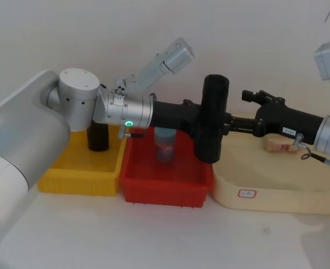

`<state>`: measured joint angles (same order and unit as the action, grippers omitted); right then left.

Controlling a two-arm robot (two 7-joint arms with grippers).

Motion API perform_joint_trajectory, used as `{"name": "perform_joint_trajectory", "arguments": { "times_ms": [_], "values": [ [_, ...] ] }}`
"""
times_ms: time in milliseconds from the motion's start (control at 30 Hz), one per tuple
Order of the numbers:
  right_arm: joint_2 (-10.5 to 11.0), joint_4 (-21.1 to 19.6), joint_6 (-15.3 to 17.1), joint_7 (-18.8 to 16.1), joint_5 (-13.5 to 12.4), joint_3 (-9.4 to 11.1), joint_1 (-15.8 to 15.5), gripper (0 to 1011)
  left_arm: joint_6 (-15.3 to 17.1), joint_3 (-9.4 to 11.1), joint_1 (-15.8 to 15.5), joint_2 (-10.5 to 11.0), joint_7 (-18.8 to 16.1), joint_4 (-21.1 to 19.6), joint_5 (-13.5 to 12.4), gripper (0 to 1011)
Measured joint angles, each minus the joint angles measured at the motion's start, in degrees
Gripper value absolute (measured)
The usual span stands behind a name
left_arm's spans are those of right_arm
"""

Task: Pick up the garbage bag with the one hand and transfer it to the other hand.

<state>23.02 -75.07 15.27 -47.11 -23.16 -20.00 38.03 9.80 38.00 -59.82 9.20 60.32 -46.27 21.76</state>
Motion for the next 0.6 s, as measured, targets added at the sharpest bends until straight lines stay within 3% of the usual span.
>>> {"name": "perform_joint_trajectory", "arguments": {
  "times_ms": [600],
  "values": [
    [-1.7, 5.4, 0.0, -2.8, -1.8, -1.7, 3.7, 1001, -0.1, 0.2, -0.2, -0.1, 0.2, 0.3, -0.1, 466]
  ]
}}
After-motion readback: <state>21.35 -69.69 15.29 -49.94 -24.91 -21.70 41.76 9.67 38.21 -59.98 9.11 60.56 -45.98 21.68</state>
